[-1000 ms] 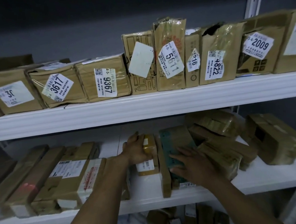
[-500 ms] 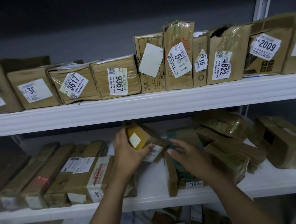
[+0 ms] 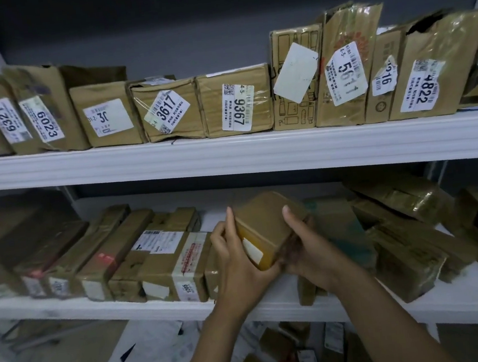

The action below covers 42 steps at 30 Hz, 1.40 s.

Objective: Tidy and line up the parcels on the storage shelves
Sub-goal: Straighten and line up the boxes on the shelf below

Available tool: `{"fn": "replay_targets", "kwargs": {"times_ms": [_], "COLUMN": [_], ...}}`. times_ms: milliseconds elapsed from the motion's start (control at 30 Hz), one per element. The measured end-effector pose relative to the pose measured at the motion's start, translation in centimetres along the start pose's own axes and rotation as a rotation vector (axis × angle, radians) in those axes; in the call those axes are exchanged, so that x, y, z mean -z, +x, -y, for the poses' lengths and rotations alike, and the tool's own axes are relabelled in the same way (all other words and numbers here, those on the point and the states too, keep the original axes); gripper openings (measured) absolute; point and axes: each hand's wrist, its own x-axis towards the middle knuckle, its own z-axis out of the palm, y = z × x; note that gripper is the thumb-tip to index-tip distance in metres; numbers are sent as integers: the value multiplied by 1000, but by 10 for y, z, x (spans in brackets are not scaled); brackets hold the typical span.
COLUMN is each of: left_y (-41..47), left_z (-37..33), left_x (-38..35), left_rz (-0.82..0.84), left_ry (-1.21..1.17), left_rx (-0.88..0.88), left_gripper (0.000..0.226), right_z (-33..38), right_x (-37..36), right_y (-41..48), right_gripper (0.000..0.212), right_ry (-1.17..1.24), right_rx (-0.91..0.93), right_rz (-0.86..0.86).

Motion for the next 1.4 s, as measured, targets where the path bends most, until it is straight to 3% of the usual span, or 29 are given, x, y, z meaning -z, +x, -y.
{"fn": "replay_targets", "kwargs": {"times_ms": [133,200,267,333,400,467,567,700,800,967,1100,1267,1400], "left_y": [-6,-5,0,5,8,10,10,13,17,16,14,14,12], "left_z": [4,5,11,18,22,28,39,47,53,73,85,90,88], "left_x": [7,11,13,13,14,13,10,9,8,12,21,30,29], "left_rz": [-7,-13,-17,-11,10,44,113,185,186,315,346,394,395], "left_ry": [-49,-127,-126,-72,-23,-4,-13,84,234,316,340,633,612], "left_rx": [63,112,95,81,76,56,52,22,-85,58,-38,-113,-124], "left_gripper": [132,125,109,95,92,90,84,74,66,61,57,73,79], "right_z": [-12,-18,-21,-23,-23,-20,-17,-20,-28,-37,-44,-42,-45], "right_x": [-7,-9,-11,-9,-4,1,5,10,12,16,18,18,14], "right_y": [10,12,13,16,17,18,10,7,12,21,25,32,35], "right_gripper": [59,50,57,81,99,97,93,111,101,79,66,72,70], "right_ry": [103,136,112,-42,-374,-625,-778,-992,-1226,-1603,-1897,-2017,-2059], "right_rx": [-26,-9,40,99,204,288,252,245,257,210,219,259,337], "right_rz": [-50,-61,-53,-68,-117,-106,-29,-58,-155,-196,-192,-164,-162]}}
